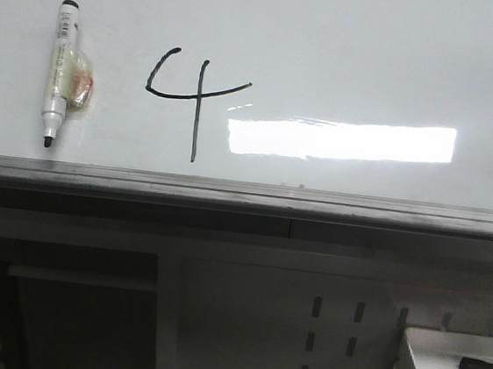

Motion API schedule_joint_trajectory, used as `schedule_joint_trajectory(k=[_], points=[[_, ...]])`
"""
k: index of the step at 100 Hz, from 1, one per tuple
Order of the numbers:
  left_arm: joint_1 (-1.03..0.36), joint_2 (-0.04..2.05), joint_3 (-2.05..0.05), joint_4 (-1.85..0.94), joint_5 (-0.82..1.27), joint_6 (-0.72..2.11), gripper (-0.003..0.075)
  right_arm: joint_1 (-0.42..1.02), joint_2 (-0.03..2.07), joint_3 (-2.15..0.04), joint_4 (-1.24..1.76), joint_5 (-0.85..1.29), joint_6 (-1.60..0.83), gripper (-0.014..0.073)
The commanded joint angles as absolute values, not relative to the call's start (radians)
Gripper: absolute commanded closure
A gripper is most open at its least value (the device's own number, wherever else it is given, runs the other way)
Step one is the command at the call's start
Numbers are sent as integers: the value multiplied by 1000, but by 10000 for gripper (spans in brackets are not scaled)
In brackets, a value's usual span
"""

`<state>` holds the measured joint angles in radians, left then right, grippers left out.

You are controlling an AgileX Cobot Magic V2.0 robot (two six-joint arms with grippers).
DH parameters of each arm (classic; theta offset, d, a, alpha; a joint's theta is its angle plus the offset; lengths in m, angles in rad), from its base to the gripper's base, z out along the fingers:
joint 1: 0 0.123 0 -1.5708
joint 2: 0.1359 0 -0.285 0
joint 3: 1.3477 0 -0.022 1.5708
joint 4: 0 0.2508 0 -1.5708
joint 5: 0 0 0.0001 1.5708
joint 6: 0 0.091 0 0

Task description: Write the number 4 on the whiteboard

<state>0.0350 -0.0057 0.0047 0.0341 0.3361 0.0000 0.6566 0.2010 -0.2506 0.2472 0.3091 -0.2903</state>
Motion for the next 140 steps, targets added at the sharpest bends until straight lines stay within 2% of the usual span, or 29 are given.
schedule_joint_trajectory(k=[1, 93, 107, 140], points=[[38, -31, 38, 26, 284, 0, 741, 650, 209, -279, 244, 229, -297, 658], [38, -31, 38, 26, 284, 0, 741, 638, 209, -275, 241, 219, -297, 658], [38, -31, 38, 26, 284, 0, 741, 521, 209, -270, 240, 198, -297, 658], [38, -31, 38, 26, 284, 0, 741, 17, 204, -185, 196, 191, -297, 658]])
